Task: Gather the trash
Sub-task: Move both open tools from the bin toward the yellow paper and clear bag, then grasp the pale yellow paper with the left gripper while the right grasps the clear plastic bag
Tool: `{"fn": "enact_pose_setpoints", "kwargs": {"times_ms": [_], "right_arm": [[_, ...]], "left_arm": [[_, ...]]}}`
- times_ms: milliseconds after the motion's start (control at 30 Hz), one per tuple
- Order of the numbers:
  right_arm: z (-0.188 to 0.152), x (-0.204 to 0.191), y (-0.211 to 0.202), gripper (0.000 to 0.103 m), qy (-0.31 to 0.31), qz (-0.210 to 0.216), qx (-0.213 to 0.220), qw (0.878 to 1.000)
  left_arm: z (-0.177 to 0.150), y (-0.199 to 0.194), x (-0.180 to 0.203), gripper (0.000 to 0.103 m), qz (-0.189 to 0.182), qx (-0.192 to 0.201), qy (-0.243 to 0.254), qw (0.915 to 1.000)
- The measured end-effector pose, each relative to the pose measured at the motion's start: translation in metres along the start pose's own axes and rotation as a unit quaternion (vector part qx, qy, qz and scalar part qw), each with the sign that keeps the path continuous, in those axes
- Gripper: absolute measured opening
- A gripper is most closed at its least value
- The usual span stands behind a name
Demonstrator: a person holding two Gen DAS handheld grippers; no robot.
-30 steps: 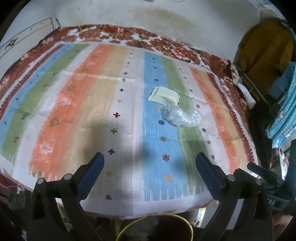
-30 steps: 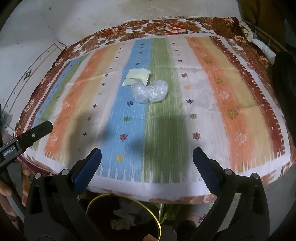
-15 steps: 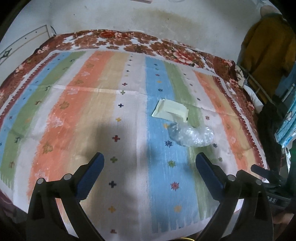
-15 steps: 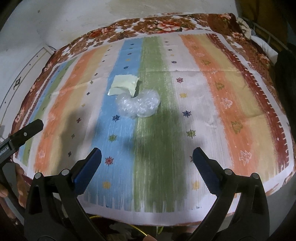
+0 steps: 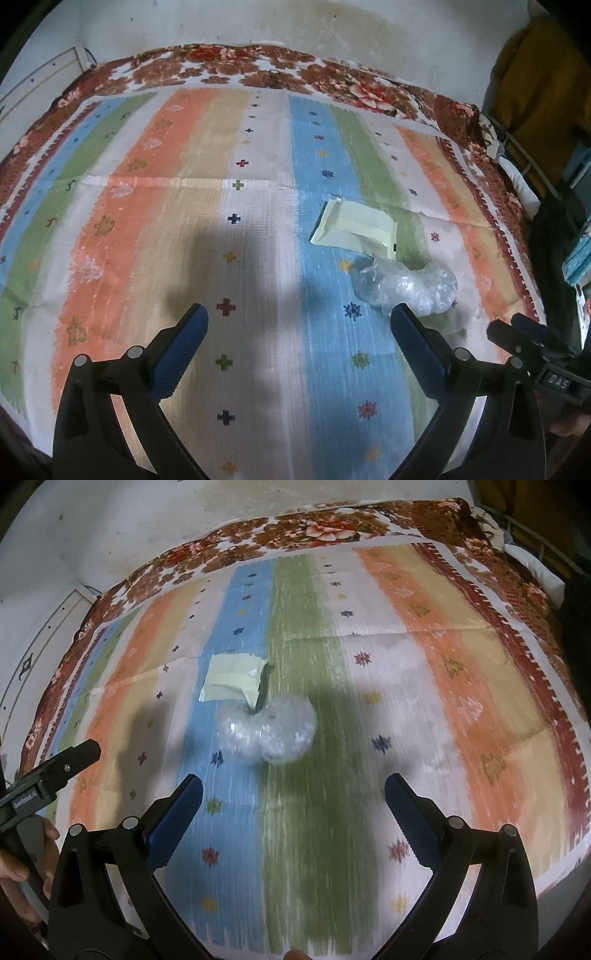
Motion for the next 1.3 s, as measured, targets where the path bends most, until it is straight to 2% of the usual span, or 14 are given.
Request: {"fn": "enact_pose_setpoints", "kwargs": {"times_ms": [200, 400, 467, 600, 700, 767, 867, 1000, 1033, 1133, 1200, 1267, 1300], "right_arm": [[0.014, 0.003, 0.038, 0.094, -0.004, -0.007, -0.022, 1.000], [0.032, 0.007, 0.063, 0.093, 0.009, 0.006, -0.028, 1.000], [0.031, 0.009, 0.072, 0.085, 0.015, 0.007, -0.037, 0.999], [0.025, 0.011, 0.098, 0.077, 0.036, 0.032, -0.064, 0.997], [0.027, 0.006, 0.104, 0.069, 0.031, 0.044, -0.064, 0.996], [0.027, 0.000, 0.104, 0.057, 0.022, 0.052, -0.065, 0.996], [0.025, -0.005, 0.102, 0.045, 0.017, 0.060, -0.069, 0.996], [0.021, -0.002, 0.099, 0.036, 0.035, 0.071, -0.076, 0.994], [0.019, -0.001, 0.100, 0.024, 0.032, 0.069, -0.078, 0.994], [0.014, 0.004, 0.104, 0.024, 0.025, 0.064, -0.085, 0.994], [0.011, 0.008, 0.107, 0.023, 0.029, 0.066, -0.088, 0.994], [0.011, 0.009, 0.107, 0.022, 0.030, 0.067, -0.088, 0.993], [0.011, 0.008, 0.107, 0.022, 0.024, 0.065, -0.087, 0.994]], "left_arm": [[0.020, 0.022, -0.003, 0.097, 0.016, 0.014, 0.014, 0.9997], [0.037, 0.056, -0.001, 0.097, -0.011, 0.003, -0.015, 0.9998], [0.042, 0.069, 0.003, 0.097, -0.013, 0.001, -0.007, 0.9999], [0.054, 0.095, 0.012, 0.097, -0.011, -0.003, 0.012, 0.9999], [0.060, 0.112, 0.019, 0.097, -0.022, -0.020, 0.011, 0.9995], [0.061, 0.124, 0.027, 0.096, -0.027, -0.031, 0.019, 0.9990], [0.059, 0.139, 0.040, 0.096, -0.029, -0.040, 0.038, 0.9981], [0.056, 0.157, 0.050, 0.096, -0.014, -0.045, 0.056, 0.9974], [0.055, 0.160, 0.053, 0.096, -0.017, -0.046, 0.057, 0.9972], [0.054, 0.164, 0.059, 0.094, -0.026, -0.046, 0.062, 0.9967], [0.052, 0.169, 0.060, 0.087, -0.023, -0.053, 0.057, 0.9967], [0.049, 0.174, 0.060, 0.065, -0.023, -0.065, 0.048, 0.9965], [0.047, 0.175, 0.059, 0.058, -0.023, -0.068, 0.042, 0.9966]]}}
Point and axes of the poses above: each gripper's, at about its wrist camera, not at the fingertips, and y roughly the way its jaws point, x to its right, z to its top, the point moved 7 cm from there along y, roughly the way its jaws point, and after that the axes turned 10 degrees about -y, right-handed, at the moved point
